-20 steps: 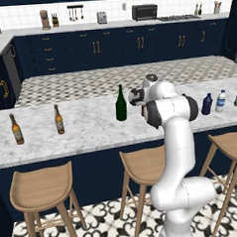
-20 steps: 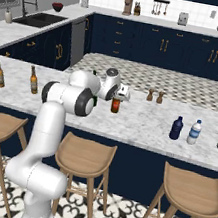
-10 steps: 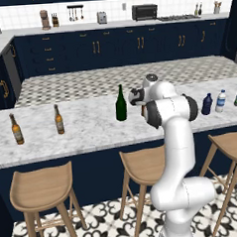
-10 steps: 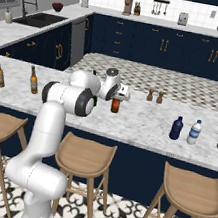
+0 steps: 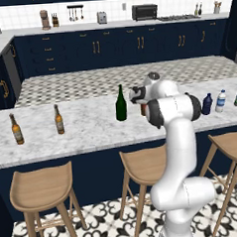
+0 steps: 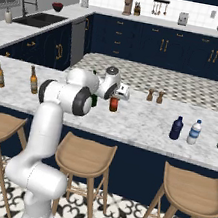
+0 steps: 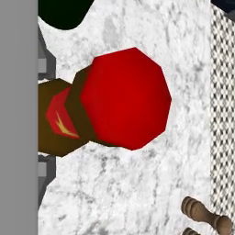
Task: Move the plastic bottles in the middle to the plastics group, and the glass bottles in the middle to the glass group.
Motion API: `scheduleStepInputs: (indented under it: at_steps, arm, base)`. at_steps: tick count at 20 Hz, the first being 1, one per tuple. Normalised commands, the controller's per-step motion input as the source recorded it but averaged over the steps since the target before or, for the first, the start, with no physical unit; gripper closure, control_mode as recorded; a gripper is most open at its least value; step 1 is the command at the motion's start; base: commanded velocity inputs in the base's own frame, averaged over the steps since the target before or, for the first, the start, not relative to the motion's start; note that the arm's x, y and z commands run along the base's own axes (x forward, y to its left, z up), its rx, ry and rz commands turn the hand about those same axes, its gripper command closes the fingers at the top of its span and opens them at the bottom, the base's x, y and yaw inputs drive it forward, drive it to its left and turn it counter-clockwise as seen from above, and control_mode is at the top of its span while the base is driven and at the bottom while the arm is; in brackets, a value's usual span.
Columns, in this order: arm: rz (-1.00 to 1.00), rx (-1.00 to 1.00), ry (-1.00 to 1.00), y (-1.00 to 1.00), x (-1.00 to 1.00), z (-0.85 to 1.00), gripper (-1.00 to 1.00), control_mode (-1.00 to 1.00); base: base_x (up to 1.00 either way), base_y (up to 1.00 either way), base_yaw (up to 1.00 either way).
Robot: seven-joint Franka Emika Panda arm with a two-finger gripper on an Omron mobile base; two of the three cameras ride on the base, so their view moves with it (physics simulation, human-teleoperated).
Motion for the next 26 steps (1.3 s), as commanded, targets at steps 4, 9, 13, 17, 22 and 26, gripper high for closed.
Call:
scheduleStepInputs:
  at_steps: [4,9,13,17,22,26]
  arm:
    - [0.0,0.08,-0.09,-0.11,-0.97,0.37,1.0,-1.0]
    - [0.0,0.08,-0.09,-0.05,-1.0,0.32,1.0,-1.0]
    - [0.04,0.02,-0.1,0.07,-1.0,0.6,1.0,-1.0]
    - [0.17,0.0,-0.02,0.36,-1.0,0.55,1.0,-1.0]
    - [0.21,-0.02,0.04,0.76,-0.74,0.43,1.0,-1.0]
    - [0.25,-0.05,0.08,1.0,-0.32,0.34,1.0,-1.0]
  base:
    - [0.0,0.0,0.0]
    - [0.0,0.0,0.0]
    - [0.0,0.0,0.0]
    - [0.0,0.0,0.0]
    - [0.0,0.0,0.0]
    - [0.0,0.0,0.0]
